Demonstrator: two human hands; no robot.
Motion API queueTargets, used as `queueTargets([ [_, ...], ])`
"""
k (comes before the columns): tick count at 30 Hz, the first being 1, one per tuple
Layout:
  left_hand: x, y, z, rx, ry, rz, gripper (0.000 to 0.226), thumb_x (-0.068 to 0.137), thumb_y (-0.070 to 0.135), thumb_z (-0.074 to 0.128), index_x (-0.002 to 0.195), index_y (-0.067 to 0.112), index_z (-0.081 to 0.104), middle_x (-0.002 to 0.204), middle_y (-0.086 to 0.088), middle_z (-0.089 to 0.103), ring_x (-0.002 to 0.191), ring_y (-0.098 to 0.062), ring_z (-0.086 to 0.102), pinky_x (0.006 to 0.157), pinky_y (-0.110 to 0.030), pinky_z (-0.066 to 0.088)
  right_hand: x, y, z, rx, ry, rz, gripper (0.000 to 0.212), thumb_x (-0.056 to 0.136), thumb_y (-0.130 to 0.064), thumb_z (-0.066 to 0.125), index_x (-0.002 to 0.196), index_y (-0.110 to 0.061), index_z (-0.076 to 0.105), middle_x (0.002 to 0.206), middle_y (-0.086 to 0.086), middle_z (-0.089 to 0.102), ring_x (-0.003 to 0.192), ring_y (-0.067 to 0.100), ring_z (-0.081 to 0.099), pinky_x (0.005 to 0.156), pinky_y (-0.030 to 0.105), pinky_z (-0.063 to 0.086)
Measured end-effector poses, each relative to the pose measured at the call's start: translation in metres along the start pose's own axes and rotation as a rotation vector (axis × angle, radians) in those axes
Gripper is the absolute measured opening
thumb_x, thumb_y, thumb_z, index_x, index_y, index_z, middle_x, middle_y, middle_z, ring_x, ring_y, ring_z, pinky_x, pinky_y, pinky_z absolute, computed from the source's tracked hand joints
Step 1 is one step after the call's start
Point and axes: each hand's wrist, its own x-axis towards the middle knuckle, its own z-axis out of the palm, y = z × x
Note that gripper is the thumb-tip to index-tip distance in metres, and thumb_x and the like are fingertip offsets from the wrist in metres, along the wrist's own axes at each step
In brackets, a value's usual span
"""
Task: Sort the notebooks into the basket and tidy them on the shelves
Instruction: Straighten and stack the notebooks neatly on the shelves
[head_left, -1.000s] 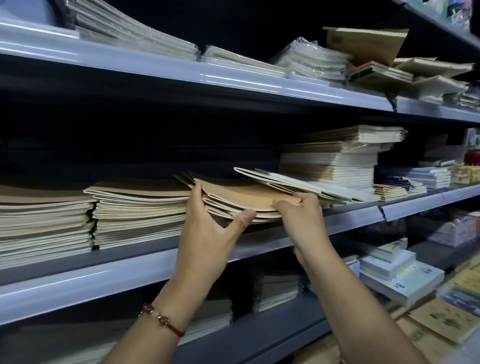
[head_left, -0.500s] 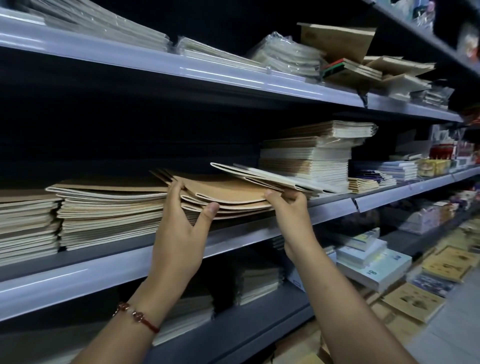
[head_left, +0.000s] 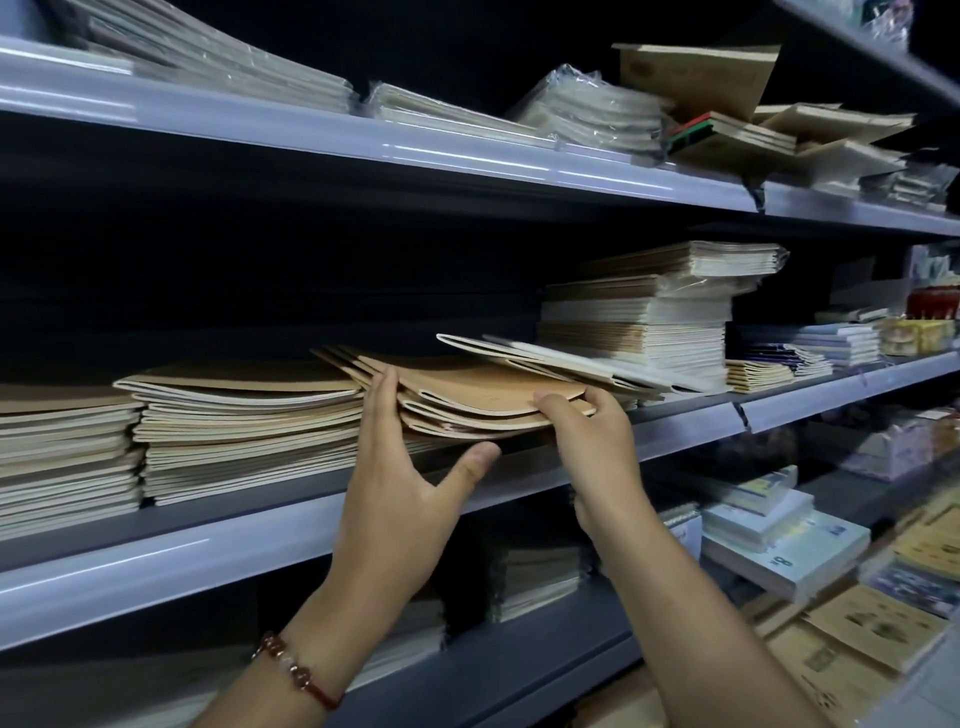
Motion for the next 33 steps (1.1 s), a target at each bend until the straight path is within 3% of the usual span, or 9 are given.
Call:
queueTargets([
  [2,0.002,0.001,0.002,-0.036,0.024,-0.035,0.092,0.084,0.064,0.059,0.155,0.043,0.005,0.164,0.020,0.010,0.148,-0.001,0.014,0.117,-0.030,0.024,0.009,0.001,-0.002,0.022,-0.030,0.057,0.056,0.085,-0.036,0.073,0.133,-0.019,0.048,0.114,-0.006,0.057,0.099,0.010,0.055,0.072,0.027,0.043],
  [6,0.003,0.013,0.002,-0.143,0.016,-0.186,0.083,0.088,0.056,0.059,0.149,0.058,0.003,0.158,0.038,0.002,0.145,0.011,0.009,0.115,-0.026,0.020,0.029,-0.019,0.000,0.256,0.013,0.336,0.049,0.074,-0.050,0.081,0.112,-0.021,0.070,0.110,-0.001,0.075,0.109,0.023,0.068,0.097,0.042,0.051],
  [9,0.007,0.037,-0.008,-0.274,-0.003,-0.412,0.079,0.078,0.064,0.060,0.142,0.066,0.013,0.153,0.045,0.009,0.142,0.012,0.016,0.112,-0.027,0.024,0.043,-0.046,-0.001,0.328,0.070,0.482,0.026,0.087,-0.044,0.071,0.093,-0.019,0.073,0.086,0.001,0.078,0.081,0.021,0.074,0.078,0.036,0.058],
  [12,0.026,0.055,-0.015,-0.489,0.085,-0.718,0.060,0.078,0.058,0.066,0.130,0.061,0.037,0.136,0.031,0.048,0.122,0.003,0.049,0.095,-0.026,0.040,0.049,-0.061,0.003,0.286,0.114,0.609,0.022,0.092,-0.039,0.062,0.088,-0.018,0.065,0.063,-0.001,0.067,0.056,0.017,0.064,0.055,0.027,0.052],
  [19,0.061,0.059,-0.013,-0.836,0.144,-1.230,0.053,0.086,0.019,0.076,0.132,0.030,0.053,0.124,0.007,0.066,0.109,-0.021,0.066,0.076,-0.042,0.060,0.049,-0.085,0.004,0.113,0.204,0.828,0.024,0.091,-0.048,0.063,0.093,-0.024,0.068,0.063,-0.005,0.062,0.047,0.009,0.054,0.034,0.019,0.037],
  [21,0.064,0.061,-0.009,-0.775,0.142,-1.255,0.040,0.088,0.019,0.073,0.125,0.029,0.060,0.117,0.005,0.071,0.106,-0.021,0.068,0.074,-0.040,0.059,0.047,-0.084,-0.004,0.150,0.173,0.875,0.028,0.090,-0.050,0.064,0.099,-0.024,0.071,0.075,-0.001,0.068,0.053,0.010,0.061,0.043,0.021,0.046],
  [25,0.066,0.074,-0.008,-0.586,0.164,-1.230,0.044,0.089,0.031,0.071,0.130,0.029,0.058,0.119,0.004,0.071,0.108,-0.018,0.067,0.078,-0.037,0.056,0.045,-0.082,-0.036,0.358,0.128,0.936,0.054,0.083,-0.054,0.066,0.119,-0.014,0.061,0.113,0.011,0.071,0.100,0.022,0.069,0.094,0.038,0.051],
  [29,0.072,0.118,-0.009,0.193,0.300,-0.763,0.072,0.084,0.042,0.072,0.146,0.039,0.036,0.138,0.008,0.045,0.127,-0.017,0.048,0.098,-0.037,0.045,0.046,-0.082,-0.092,0.426,0.213,0.969,0.076,0.066,-0.059,0.071,0.125,-0.012,0.062,0.122,0.012,0.069,0.113,0.027,0.065,0.083,0.036,0.049],
  [33,0.114,0.141,0.036,0.123,0.068,-0.748,0.068,0.088,0.054,0.064,0.147,0.045,0.032,0.143,0.019,0.041,0.134,-0.009,0.043,0.110,-0.039,0.040,0.071,-0.093,-0.136,0.321,0.229,0.861,0.070,0.052,-0.061,0.080,0.109,-0.023,0.068,0.102,0.002,0.070,0.093,0.024,0.064,0.081,0.035,0.050],
])
